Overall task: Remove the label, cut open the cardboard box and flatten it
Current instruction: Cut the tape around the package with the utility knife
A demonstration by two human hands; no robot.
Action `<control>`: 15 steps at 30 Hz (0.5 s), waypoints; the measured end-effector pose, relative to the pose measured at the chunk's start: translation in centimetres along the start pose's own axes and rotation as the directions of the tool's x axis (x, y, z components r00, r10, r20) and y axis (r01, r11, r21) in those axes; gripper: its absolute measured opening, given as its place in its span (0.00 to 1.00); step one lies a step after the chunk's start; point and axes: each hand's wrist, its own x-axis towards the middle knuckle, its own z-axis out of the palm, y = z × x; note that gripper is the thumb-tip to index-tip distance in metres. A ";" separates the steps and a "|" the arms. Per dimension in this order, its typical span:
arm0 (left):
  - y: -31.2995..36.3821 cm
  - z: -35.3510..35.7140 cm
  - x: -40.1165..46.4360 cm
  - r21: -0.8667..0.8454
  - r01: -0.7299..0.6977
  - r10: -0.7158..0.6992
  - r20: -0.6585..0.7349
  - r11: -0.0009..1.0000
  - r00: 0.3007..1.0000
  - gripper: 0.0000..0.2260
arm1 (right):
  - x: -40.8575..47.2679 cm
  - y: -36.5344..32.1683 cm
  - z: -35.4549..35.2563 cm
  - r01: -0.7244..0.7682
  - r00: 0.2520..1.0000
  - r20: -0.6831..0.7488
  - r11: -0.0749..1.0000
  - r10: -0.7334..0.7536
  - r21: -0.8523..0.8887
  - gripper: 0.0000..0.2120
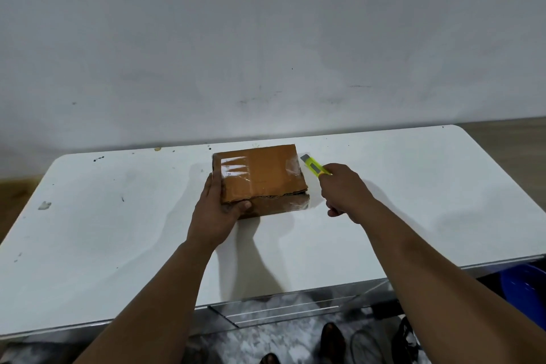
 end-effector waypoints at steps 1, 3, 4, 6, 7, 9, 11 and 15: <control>-0.1 0.0 0.0 -0.002 0.007 -0.007 0.003 1.000 1.000 0.49 | 0.2 -0.1 0.1 0.004 1.000 0.000 1.000 -0.004 0.000 0.12; -0.4 0.1 0.1 -0.018 0.017 -0.017 0.009 1.000 1.000 0.49 | 0.6 -0.2 0.2 0.011 1.000 0.000 1.000 -0.011 -0.003 0.12; -0.7 0.1 0.0 -0.027 0.020 -0.020 0.010 0.999 1.000 0.48 | 0.8 -0.2 0.2 0.012 1.000 0.000 1.000 -0.012 -0.005 0.12; -1.1 -0.1 0.1 -0.037 0.031 -0.030 0.023 0.999 0.999 0.48 | 1.1 -0.2 0.3 0.011 1.000 0.000 1.000 -0.011 0.004 0.12; -1.0 -0.2 0.1 -0.040 0.041 -0.040 0.031 0.998 0.999 0.49 | 1.3 -0.1 0.4 0.010 1.000 0.002 1.000 -0.010 0.020 0.12; -0.5 -0.6 0.1 -0.054 0.054 -0.052 0.045 0.997 0.998 0.51 | 1.4 0.1 0.5 0.003 1.000 0.014 0.997 -0.004 0.071 0.11; -0.3 -0.8 0.2 -0.074 0.039 -0.035 0.055 0.996 0.998 0.53 | 1.5 0.4 0.7 -0.003 1.000 0.026 0.993 0.000 0.120 0.11; -0.2 -1.0 0.3 -0.086 0.012 -0.006 0.068 0.996 0.998 0.53 | 1.7 0.7 0.9 0.015 0.999 0.040 0.990 -0.021 0.142 0.10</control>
